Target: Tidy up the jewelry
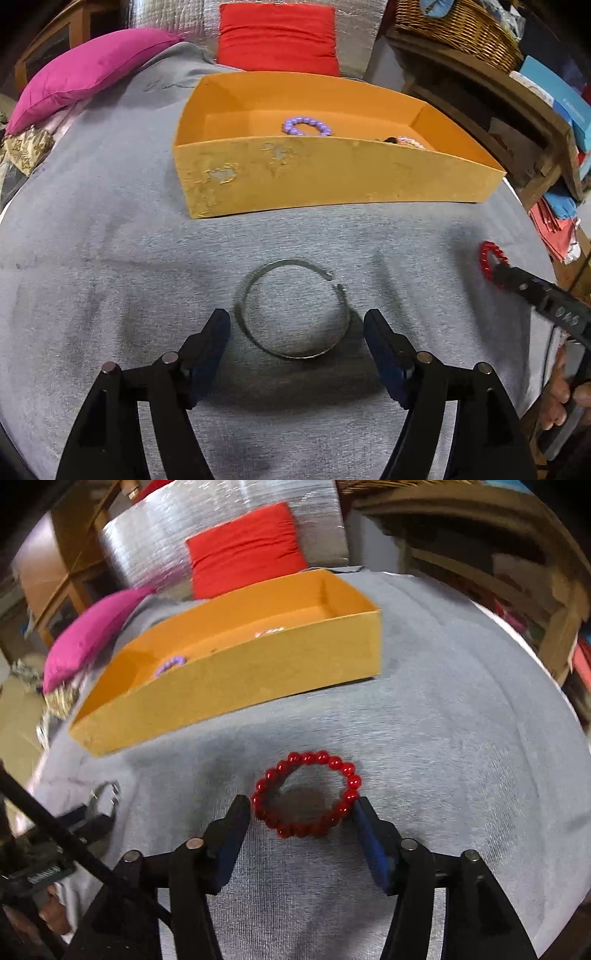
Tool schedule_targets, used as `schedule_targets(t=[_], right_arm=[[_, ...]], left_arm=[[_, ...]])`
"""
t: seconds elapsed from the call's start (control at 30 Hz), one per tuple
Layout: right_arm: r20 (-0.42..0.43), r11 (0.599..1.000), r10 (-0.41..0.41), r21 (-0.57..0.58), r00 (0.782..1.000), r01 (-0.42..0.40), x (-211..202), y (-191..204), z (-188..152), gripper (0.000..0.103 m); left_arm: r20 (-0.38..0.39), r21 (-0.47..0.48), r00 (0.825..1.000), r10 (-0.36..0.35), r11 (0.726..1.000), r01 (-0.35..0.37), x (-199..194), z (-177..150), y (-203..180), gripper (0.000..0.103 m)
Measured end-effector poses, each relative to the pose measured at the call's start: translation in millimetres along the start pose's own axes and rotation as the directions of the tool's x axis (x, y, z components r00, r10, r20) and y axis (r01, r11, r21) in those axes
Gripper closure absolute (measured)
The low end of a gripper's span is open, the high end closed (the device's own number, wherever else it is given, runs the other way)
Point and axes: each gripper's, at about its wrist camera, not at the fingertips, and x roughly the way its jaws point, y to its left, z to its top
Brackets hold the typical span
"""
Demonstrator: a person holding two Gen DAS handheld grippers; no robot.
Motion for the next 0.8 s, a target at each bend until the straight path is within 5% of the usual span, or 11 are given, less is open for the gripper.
schedule_targets(t=[0.1, 0.17, 0.33, 0.43, 0.8], right_arm=[[0.019, 0.998, -0.054, -0.029, 0.998, 0.055, 4, 6, -4, 0.043], [0.035, 0.995, -0.088, -0.032, 0.995, 0.089, 3, 5, -6, 0.061], [0.042, 0.995, -0.101, -0.018, 0.994, 0.102, 2, -3, -6, 0.078], [0.042, 0.996, -0.092, 0.001, 0.995, 0.092, -2, -9, -8, 0.079], [0.039, 0.997, -0.052, 0.067, 0.998, 0.049, -15, -28, -13, 0.087]], left_arm=[[0.003, 0.007, 1.000, -0.008, 1.000, 0.008, 1, -2, -1, 0.027], [0.008, 0.008, 1.000, -0.008, 1.000, 0.008, 2, -1, -3, 0.027], [0.025, 0.000, 0.999, -0.021, 1.000, 0.021, 1, -3, -2, 0.027], [0.037, 0.002, 0.999, -0.004, 1.000, 0.004, 3, -1, -1, 0.041], [0.041, 0.020, 0.999, -0.026, 0.999, 0.025, -7, -6, -9, 0.041]])
